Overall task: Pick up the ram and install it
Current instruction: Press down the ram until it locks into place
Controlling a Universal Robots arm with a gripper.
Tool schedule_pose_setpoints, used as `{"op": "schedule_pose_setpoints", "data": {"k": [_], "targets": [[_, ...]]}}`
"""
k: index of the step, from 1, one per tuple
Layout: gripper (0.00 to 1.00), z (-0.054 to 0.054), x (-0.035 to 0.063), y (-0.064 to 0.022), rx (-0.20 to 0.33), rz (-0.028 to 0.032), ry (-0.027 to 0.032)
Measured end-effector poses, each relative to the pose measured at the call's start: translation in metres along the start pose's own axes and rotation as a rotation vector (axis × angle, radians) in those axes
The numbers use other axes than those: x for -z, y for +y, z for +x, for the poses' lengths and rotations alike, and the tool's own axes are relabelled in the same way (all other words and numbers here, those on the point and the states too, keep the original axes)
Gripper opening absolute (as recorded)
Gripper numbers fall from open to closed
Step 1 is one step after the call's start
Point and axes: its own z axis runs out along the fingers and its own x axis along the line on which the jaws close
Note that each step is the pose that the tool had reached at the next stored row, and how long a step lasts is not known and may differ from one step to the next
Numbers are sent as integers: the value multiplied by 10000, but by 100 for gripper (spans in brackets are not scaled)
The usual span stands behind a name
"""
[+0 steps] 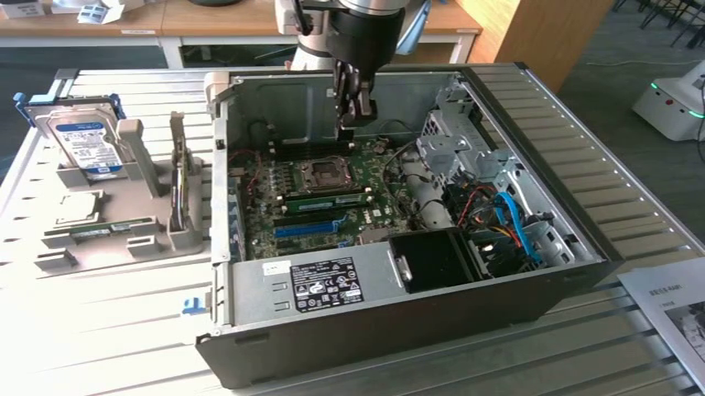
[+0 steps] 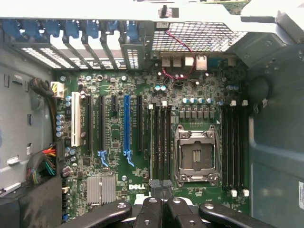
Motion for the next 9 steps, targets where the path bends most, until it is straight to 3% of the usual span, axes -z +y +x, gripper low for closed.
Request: {"op": "schedule_pose_setpoints", "data": {"k": [9], "targets": [[10, 0, -2, 0, -1410, 64, -55]]}}
